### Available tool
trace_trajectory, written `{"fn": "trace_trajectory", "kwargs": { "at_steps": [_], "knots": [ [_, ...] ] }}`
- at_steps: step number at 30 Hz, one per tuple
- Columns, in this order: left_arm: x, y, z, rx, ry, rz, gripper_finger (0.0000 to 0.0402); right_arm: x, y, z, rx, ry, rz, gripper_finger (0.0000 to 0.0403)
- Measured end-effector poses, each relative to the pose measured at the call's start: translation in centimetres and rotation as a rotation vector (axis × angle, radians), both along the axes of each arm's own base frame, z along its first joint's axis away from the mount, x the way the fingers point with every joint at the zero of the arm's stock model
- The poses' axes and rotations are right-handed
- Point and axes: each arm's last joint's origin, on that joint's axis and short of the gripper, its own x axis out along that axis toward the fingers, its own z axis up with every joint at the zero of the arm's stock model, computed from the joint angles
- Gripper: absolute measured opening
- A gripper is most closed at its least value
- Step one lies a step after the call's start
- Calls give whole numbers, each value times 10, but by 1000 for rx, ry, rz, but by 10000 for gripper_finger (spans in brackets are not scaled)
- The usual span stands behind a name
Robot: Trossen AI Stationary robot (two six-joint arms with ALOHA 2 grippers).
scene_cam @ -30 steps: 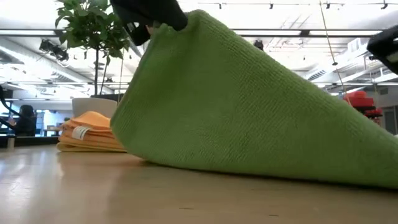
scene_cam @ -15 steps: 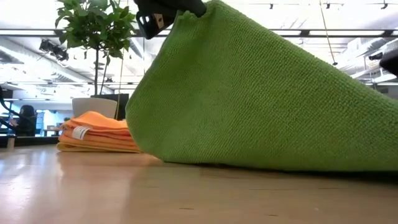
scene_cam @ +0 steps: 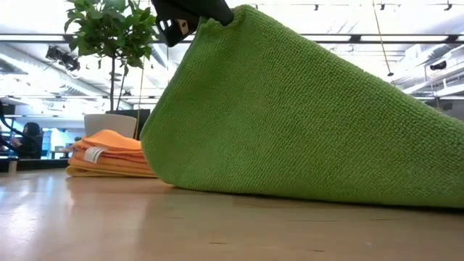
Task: Fold microfiber towels
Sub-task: Fold the green microfiber cloth
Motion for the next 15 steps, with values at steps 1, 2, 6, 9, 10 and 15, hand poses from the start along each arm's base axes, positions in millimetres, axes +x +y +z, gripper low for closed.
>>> {"fn": "trace_trajectory", "kwargs": {
  "at_steps": [1, 2, 6, 9, 10, 15],
  "knots": [
    [0, 0, 0, 0, 0, 1, 11, 0, -1, 0, -2, 0, -11, 154],
    [0, 0, 0, 0, 0, 1, 15, -1, -1, -1, -5, 1, -20, 144],
    [0, 0, 0, 1, 0, 0, 10, -3, -6, -2, -25, 11, -68, 87],
    [0, 0, 0, 1, 0, 0, 9, -5, -9, 0, -42, 26, -95, 29],
    [0, 0, 0, 0, -1, 0, 10, -6, -11, 2, -44, 34, -96, 17],
    [-4, 2, 13, -19, -37, 0, 8, -8, -24, 44, 34, 101, -25, 10]
  ]
}}
